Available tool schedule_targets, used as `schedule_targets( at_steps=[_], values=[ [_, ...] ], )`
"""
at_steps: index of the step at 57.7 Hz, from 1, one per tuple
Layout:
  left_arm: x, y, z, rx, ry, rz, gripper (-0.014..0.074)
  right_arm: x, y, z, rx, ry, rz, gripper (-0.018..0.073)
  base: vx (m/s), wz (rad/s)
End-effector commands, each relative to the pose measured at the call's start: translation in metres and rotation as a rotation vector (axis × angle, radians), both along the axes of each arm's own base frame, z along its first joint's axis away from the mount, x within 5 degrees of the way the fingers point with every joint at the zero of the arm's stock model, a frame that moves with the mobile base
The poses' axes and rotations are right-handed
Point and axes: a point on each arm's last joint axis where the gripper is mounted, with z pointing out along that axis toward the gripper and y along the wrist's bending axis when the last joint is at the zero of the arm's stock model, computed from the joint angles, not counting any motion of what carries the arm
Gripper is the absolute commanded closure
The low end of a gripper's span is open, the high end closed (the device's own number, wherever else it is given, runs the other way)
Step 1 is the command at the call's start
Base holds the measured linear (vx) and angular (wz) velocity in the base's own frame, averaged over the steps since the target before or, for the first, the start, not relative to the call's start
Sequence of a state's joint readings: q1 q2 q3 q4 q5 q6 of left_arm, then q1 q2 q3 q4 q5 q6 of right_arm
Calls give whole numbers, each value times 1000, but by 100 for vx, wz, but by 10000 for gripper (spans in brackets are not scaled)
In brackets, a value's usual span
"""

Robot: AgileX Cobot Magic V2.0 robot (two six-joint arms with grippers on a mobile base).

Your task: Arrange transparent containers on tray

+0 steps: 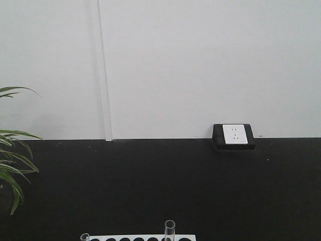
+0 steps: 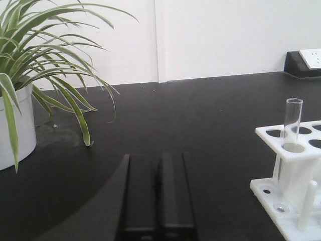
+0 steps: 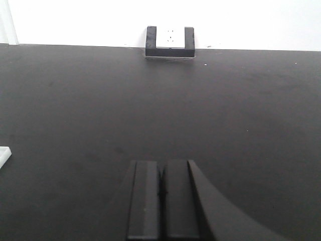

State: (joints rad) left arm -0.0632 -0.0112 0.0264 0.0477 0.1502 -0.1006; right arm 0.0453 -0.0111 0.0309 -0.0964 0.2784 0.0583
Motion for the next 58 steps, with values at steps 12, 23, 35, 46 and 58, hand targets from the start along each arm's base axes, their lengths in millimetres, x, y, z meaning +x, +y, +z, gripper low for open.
schedule_targets(
  at_steps=[12,23,35,46,58],
  values=[
    [0,0,-2,-19,-62,-4,603,2,1,4,-9,-69,7,571,0,0],
    [0,0,-2,-19,-62,-4,603,2,1,4,-9,-69,7,571,0,0],
    [0,0,-2,-19,-62,-4,603,2,1,4,-9,-69,7,571,0,0],
    [0,0,-2,-19,-71,-4,603,2,-1,4,-100,-72,8,571,0,0],
    [0,-1,0,-21,-81,-5,603,2,0,8,-94,-111,12,571,0,0]
  ],
)
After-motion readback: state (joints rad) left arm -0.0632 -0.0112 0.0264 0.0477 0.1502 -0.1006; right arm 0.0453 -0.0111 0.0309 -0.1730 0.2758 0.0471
